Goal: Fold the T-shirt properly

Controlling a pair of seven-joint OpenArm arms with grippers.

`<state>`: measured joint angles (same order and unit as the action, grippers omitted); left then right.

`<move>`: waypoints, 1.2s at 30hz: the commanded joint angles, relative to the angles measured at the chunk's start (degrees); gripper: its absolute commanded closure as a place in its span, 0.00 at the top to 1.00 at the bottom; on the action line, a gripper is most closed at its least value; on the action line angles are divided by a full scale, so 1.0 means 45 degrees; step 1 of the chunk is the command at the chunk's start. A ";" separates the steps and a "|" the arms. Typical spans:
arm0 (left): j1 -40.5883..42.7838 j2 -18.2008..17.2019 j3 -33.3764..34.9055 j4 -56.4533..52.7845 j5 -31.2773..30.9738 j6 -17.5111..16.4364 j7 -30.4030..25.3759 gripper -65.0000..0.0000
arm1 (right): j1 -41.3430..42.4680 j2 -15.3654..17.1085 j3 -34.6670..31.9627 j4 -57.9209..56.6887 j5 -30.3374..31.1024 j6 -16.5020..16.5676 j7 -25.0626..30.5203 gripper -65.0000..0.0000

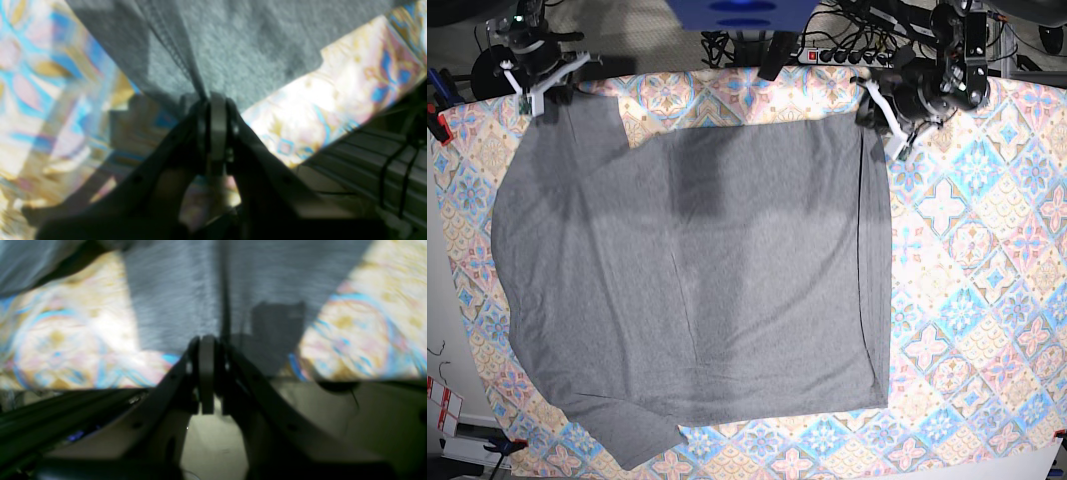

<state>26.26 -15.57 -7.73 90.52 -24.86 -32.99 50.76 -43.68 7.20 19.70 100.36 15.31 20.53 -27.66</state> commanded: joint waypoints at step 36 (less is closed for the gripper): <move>-0.2524 -0.0222 -0.1458 0.0114 0.0026 -0.0063 0.2502 0.00 | 0.1902 -0.0614 0.1551 0.1699 -0.3314 0.0018 0.0003 0.01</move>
<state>15.22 -16.29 -13.93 90.17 -24.10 -33.23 62.35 -34.89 3.97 26.37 106.74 -0.05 20.80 -28.67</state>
